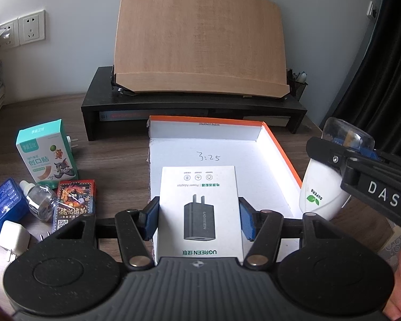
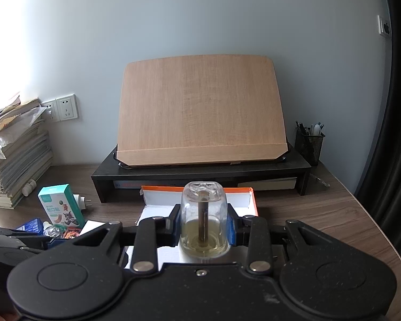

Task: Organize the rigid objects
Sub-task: 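Carry the charger box in the left tool and the device in the right tool toward the orange-rimmed tray, then lower the charger box into the tray with the left tool while the right tool releases the device there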

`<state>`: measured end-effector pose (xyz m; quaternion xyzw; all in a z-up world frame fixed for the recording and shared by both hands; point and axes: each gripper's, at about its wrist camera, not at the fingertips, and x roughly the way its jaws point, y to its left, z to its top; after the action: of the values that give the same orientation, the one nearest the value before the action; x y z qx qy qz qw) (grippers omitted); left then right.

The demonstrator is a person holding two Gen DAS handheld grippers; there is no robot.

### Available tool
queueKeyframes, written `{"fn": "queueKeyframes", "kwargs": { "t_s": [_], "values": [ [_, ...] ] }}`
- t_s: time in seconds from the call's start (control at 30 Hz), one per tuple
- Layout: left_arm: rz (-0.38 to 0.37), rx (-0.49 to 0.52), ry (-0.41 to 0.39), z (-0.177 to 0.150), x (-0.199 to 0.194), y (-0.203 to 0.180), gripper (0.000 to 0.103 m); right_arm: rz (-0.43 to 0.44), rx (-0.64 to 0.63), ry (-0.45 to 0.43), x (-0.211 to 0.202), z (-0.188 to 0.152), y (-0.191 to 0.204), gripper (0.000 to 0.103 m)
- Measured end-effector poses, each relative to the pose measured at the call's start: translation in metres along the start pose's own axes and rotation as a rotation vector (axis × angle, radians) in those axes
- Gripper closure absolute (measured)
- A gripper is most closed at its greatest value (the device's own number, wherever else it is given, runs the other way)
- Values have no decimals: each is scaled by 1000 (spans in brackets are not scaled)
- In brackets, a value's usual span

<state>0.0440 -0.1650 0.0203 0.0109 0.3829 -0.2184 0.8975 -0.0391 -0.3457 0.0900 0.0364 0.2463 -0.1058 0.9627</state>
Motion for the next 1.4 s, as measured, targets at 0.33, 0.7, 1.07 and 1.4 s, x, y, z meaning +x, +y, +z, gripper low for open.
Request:
{"fn": "queueKeyframes", "kwargs": {
  "t_s": [0.33,0.7,1.07,1.4],
  "values": [
    [-8,-5,12,3,9,0,43,-3,-7,21,11,1,-2,64],
    [-10,-14,44,7,30,3,43,-18,-12,74,41,-1,-6,64],
    [-22,-8,81,12,55,0,43,-56,-12,142,86,-3,-25,64],
    [-55,-4,101,21,79,-7,43,-61,19,197,123,6,-41,64]
  ]
}}
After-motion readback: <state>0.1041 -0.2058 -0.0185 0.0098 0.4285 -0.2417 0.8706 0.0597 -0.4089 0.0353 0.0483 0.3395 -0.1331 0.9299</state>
